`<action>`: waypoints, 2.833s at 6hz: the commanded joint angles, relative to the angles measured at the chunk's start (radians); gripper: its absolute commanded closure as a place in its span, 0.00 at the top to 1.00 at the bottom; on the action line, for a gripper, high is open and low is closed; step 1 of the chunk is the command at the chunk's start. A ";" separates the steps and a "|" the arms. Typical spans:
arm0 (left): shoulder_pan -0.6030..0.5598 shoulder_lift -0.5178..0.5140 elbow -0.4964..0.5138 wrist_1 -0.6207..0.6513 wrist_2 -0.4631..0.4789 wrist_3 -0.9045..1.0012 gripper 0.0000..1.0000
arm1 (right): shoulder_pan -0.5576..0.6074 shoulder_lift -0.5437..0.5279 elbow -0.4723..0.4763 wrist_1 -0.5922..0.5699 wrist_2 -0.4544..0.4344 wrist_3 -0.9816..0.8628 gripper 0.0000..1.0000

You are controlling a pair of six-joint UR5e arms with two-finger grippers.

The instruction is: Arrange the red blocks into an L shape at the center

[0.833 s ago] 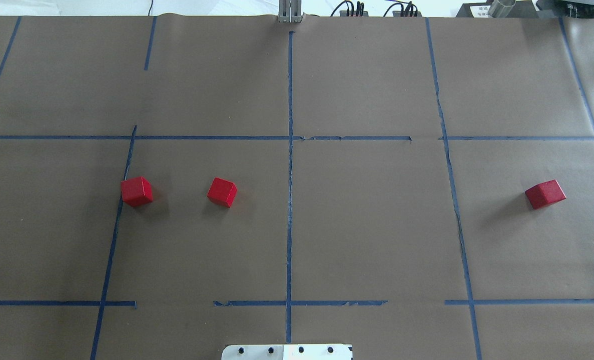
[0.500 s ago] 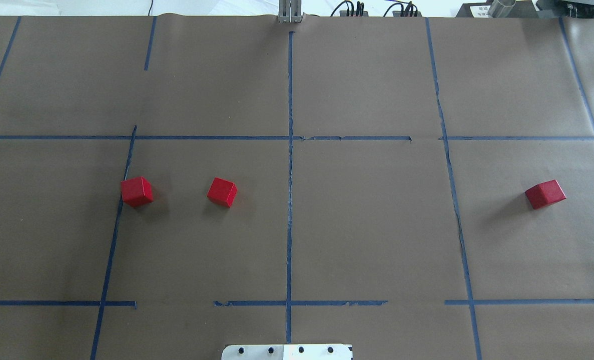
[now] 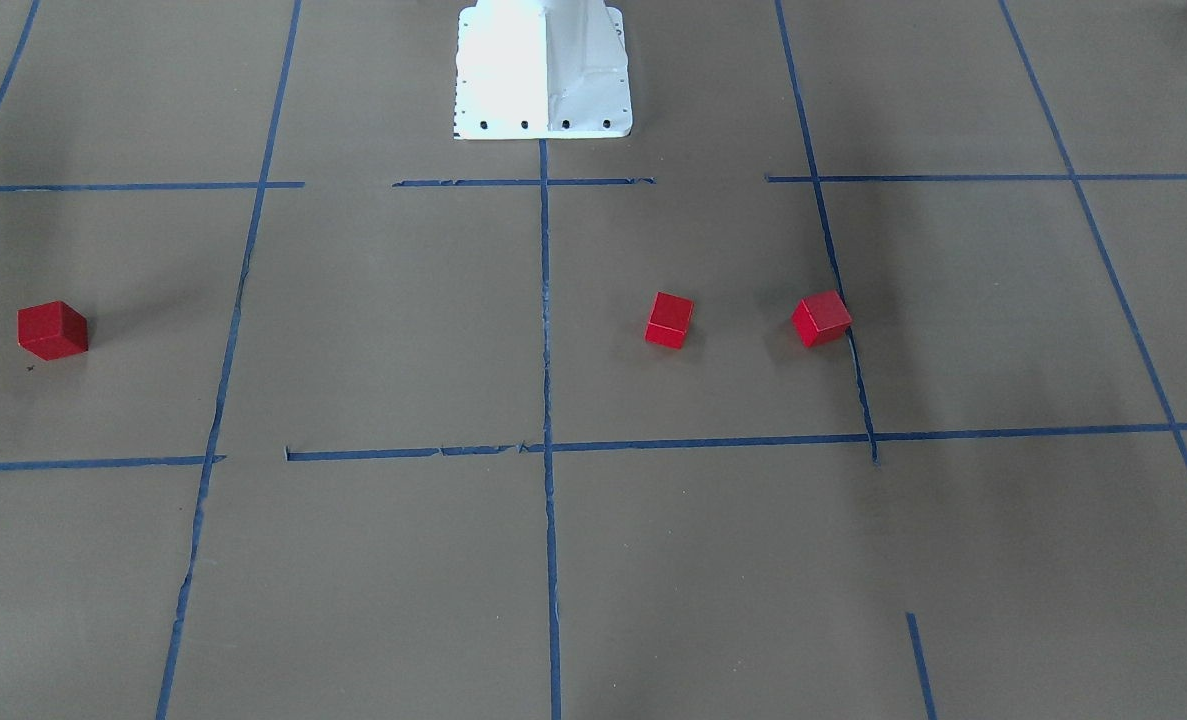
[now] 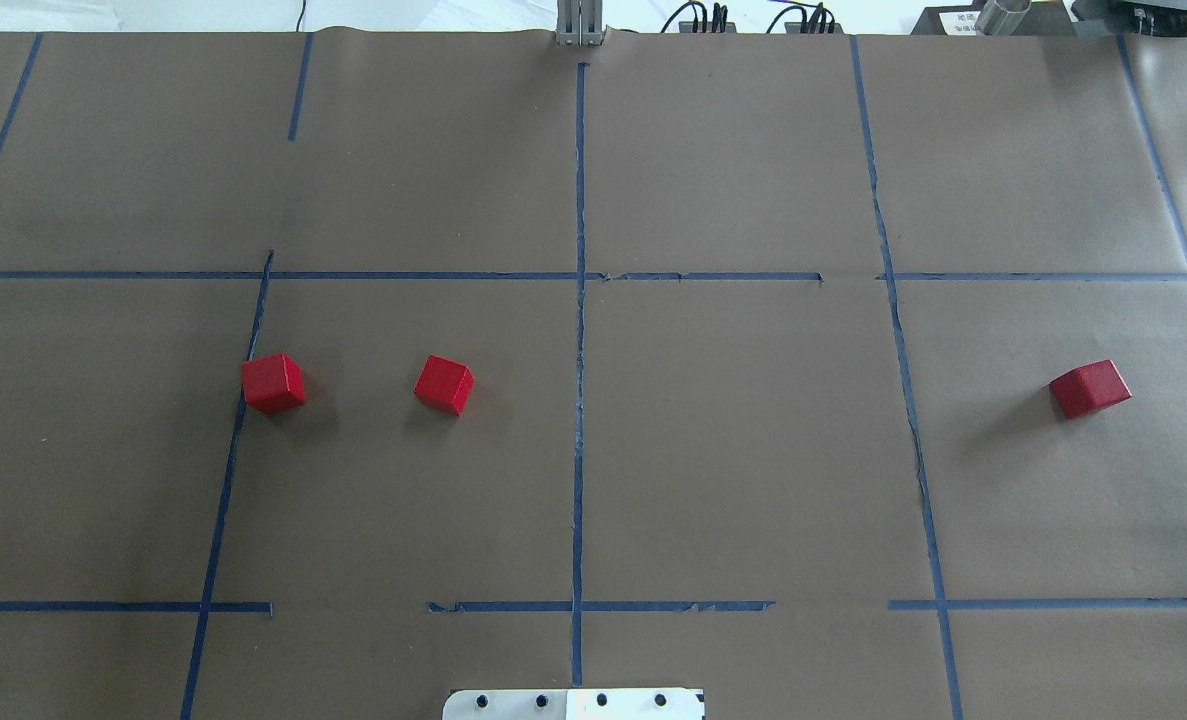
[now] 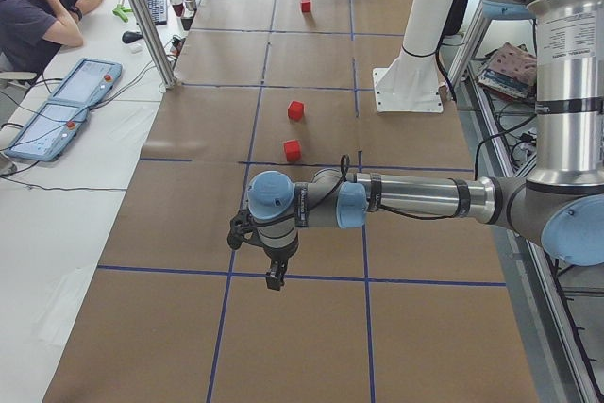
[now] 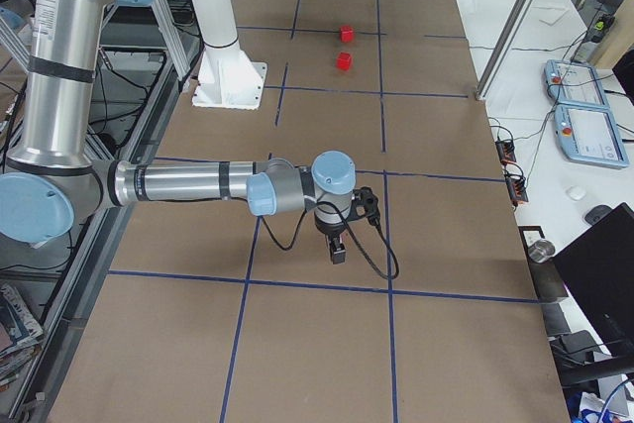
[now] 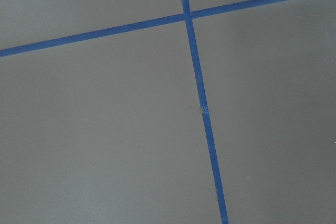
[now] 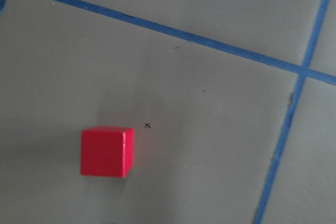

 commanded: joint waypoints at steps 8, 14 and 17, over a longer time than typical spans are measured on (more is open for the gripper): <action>0.001 0.000 -0.002 -0.003 0.000 0.000 1.00 | -0.346 0.088 -0.181 0.154 -0.160 0.309 0.99; 0.001 0.000 -0.002 -0.003 0.000 0.000 1.00 | -0.422 0.312 -0.047 0.001 -0.138 0.573 0.16; 0.001 0.000 -0.002 -0.003 0.000 0.000 1.00 | -0.693 0.714 -0.090 -0.194 -0.290 1.021 0.16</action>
